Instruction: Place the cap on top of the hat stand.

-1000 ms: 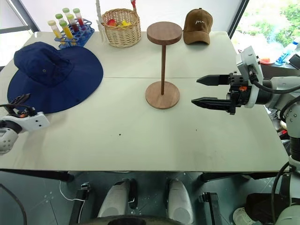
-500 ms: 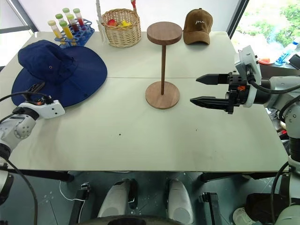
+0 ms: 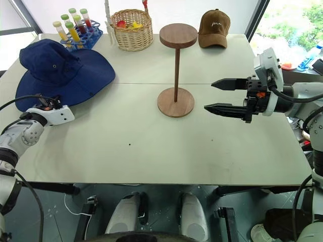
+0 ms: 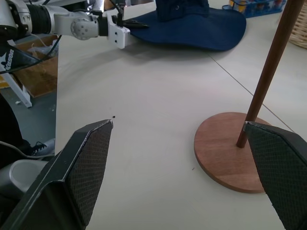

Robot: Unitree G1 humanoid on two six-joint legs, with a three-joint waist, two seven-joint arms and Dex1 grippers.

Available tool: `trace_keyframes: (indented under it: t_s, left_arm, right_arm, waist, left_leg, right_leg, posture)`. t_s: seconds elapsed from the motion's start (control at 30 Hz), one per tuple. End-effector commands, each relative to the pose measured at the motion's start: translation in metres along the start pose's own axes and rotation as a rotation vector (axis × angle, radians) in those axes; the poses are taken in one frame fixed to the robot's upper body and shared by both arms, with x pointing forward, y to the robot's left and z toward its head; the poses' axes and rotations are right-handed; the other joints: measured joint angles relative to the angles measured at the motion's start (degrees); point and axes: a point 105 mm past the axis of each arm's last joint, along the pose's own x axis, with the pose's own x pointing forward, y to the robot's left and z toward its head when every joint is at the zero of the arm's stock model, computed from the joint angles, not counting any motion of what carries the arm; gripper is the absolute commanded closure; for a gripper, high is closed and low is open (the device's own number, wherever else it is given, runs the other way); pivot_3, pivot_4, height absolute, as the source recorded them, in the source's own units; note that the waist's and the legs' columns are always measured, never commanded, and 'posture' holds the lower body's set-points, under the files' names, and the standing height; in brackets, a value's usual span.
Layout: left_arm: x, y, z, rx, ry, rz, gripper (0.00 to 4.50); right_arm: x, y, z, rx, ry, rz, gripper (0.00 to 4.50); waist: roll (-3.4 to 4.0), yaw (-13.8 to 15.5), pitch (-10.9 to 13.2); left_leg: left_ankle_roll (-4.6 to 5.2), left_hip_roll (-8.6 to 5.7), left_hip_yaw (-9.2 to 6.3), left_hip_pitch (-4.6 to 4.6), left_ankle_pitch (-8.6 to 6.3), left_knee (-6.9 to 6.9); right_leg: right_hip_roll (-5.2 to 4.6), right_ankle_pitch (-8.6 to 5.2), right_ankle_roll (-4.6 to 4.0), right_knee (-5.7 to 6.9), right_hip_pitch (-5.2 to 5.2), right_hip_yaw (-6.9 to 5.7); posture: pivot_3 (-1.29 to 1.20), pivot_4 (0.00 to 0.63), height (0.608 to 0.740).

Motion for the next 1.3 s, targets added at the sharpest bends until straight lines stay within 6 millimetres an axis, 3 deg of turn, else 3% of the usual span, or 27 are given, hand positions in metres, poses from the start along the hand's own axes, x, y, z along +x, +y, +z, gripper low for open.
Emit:
trace_keyframes:
  t_s: [0.03,0.37,0.63,0.9,1.1,1.3]
  left_arm:
    - [0.000,0.021,-0.005,-0.025,0.012,0.073,4.48]
    - [-0.005,0.050,0.000,-0.067,-0.033,0.170,4.48]
    - [-0.032,0.123,0.019,-0.123,-0.088,0.359,4.48]
    - [-0.046,0.199,0.028,-0.331,-0.034,0.528,4.48]
    - [-0.044,0.249,0.066,-0.400,-0.152,0.605,4.48]
    - [-0.031,0.279,0.111,-0.460,-0.298,0.631,4.48]
  right_arm:
    - [-0.004,0.001,0.015,-0.048,-0.025,-0.012,0.00]
    - [-0.011,-0.007,0.028,-0.063,-0.058,-0.060,0.00]
    - [-0.020,-0.013,0.041,-0.105,-0.076,-0.091,0.00]
    - [-0.022,-0.016,0.042,-0.125,-0.085,-0.102,0.00]
    - [-0.022,-0.017,0.042,-0.143,-0.097,-0.109,0.00]
    - [-0.036,-0.022,0.048,-0.175,-0.098,-0.160,0.00]
  waist:
    - [0.00,-0.01,0.00]
    - [0.00,-0.04,0.00]
    - [0.00,-0.05,0.00]
    - [0.00,-0.04,0.00]
    - [-0.01,0.08,0.01]
    - [-0.02,0.14,0.01]
  left_leg:
    - [0.00,0.00,0.00,0.00,0.00,0.00]
    - [0.00,0.00,-0.03,0.00,0.00,0.01]
    - [0.00,0.01,-0.05,0.00,0.00,0.00]
    - [0.00,0.01,-0.08,0.02,0.00,0.01]
    - [0.00,-0.01,-0.11,0.01,0.01,0.07]
    - [0.00,-0.02,-0.14,0.01,0.01,0.12]
  right_leg:
    - [0.00,0.00,0.00,0.00,0.00,0.00]
    - [0.00,0.00,0.00,0.00,0.01,0.00]
    - [-0.01,0.00,0.00,-0.01,0.04,0.00]
    - [0.06,0.00,0.00,0.00,0.07,0.00]
    - [0.09,0.04,0.06,-0.03,0.14,0.01]
    - [0.12,0.05,0.09,-0.02,0.17,0.01]
  posture:
    - [0.00,0.150,0.740]
    - [0.00,0.150,0.740]
    - [0.00,0.150,0.740]
    - [0.00,0.150,0.740]
    - [0.00,0.150,0.740]
    - [0.00,0.150,0.740]
